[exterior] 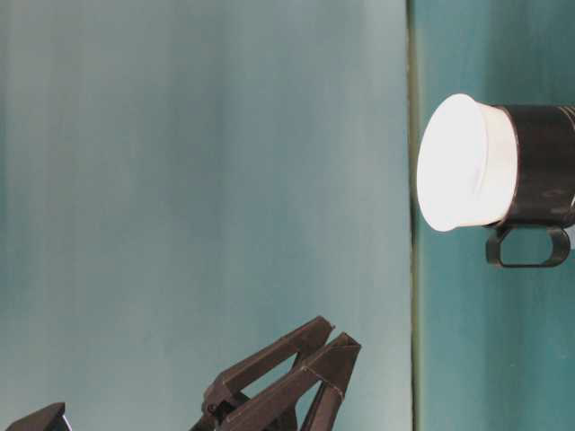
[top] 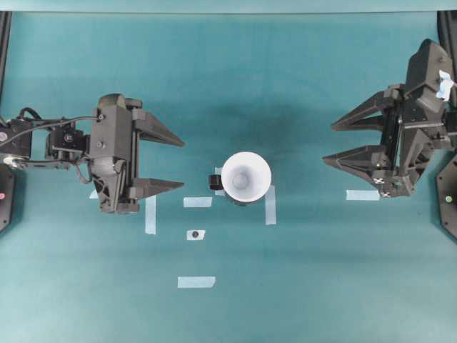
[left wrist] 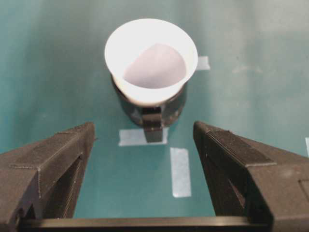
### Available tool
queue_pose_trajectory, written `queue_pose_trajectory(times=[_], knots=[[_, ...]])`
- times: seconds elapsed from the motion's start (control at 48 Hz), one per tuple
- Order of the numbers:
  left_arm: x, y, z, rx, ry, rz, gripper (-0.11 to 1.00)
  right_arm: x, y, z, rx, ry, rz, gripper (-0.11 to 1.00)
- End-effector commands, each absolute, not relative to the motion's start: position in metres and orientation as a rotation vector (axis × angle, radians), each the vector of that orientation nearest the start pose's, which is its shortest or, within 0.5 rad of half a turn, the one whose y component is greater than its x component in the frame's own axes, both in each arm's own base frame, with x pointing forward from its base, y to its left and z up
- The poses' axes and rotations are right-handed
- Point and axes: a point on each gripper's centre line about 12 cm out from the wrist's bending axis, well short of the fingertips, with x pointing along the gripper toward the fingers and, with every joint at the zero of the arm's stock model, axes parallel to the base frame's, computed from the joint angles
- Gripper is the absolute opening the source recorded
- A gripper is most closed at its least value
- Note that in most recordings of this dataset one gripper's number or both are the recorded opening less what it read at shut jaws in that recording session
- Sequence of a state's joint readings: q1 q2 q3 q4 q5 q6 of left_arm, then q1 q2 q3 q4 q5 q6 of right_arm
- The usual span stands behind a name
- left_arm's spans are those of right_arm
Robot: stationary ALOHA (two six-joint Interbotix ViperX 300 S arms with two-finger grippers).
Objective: Holding the cup holder with the left arm, the right arm places the cup into the cup holder.
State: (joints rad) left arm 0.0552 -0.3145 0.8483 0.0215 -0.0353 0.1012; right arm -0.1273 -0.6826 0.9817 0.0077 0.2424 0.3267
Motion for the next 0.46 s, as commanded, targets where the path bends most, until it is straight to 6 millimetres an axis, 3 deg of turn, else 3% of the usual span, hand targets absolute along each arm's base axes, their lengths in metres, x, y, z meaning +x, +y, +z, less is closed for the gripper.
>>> queue_pose_trajectory(times=[0.0,0.437], knots=[[0.3290,0.0176,0.2318,0.106,0.466,0.024,0.86,0.2438,-0.0303,0.2548,0.356,0.489,-0.204,0.86],[0.3284,0.0175,0.2306,0.105,0.469,0.024,0.86,0.2434,-0.0306,0.2536,0.358,0.492,-0.207,0.86]])
